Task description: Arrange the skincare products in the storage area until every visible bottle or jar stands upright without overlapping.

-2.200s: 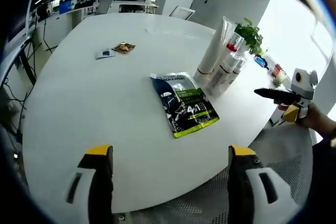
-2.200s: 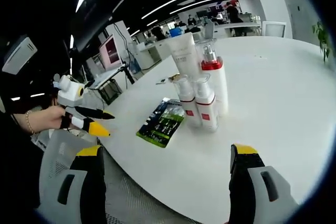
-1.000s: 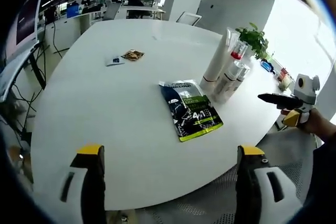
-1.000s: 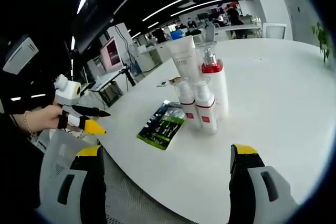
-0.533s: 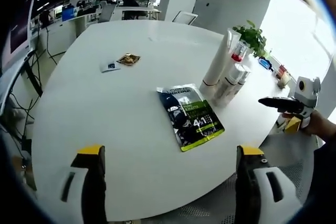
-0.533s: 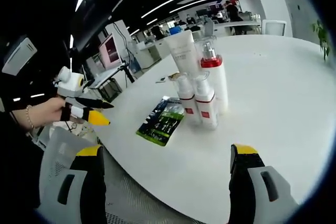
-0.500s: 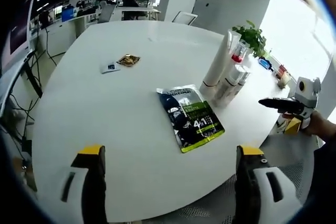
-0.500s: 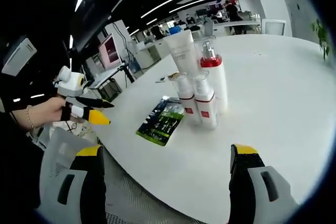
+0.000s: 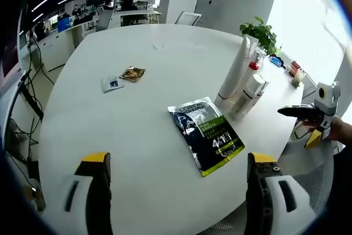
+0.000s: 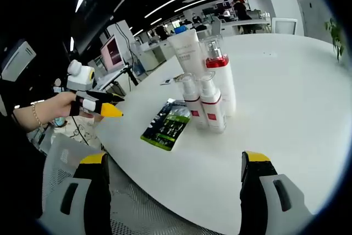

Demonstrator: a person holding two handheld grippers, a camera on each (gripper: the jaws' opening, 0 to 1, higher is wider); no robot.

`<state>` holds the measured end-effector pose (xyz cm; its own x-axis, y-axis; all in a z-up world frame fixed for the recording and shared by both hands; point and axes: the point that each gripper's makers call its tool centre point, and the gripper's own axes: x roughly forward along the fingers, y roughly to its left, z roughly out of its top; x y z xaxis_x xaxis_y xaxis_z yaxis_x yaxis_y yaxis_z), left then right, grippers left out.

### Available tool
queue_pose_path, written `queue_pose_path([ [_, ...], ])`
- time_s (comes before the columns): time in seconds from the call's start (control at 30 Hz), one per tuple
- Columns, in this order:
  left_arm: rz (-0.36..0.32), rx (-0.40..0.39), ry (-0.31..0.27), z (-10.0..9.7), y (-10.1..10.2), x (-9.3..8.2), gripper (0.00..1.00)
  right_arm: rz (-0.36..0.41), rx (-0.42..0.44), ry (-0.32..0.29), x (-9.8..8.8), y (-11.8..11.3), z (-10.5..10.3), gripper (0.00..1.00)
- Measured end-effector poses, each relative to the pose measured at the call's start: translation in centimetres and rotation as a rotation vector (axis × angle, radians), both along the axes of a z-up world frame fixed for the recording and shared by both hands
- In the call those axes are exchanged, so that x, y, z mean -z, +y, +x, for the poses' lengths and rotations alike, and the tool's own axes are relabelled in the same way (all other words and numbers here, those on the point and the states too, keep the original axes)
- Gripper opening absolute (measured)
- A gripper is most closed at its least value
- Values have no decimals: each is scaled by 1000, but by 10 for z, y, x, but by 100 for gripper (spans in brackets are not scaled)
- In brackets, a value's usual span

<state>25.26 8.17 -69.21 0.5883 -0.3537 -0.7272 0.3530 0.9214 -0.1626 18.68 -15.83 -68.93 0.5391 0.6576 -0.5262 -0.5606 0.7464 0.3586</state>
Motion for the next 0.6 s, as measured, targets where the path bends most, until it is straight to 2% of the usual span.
queue_pose_path([
  [0.17,15,14,-3,17,3,2,96,-4,-3,12,3,-1,-1,100],
  [0.23,16,22,0,23,-1,4,95,12,3,1,0,0,1,100],
  [0.4,16,50,11,37,-3,6,94,34,14,9,-1,0,2,100],
  [0.47,15,56,12,46,-3,5,94,65,10,19,-3,2,1,100],
  [0.6,22,64,4,60,-5,2,93,52,7,37,1,2,-1,100],
])
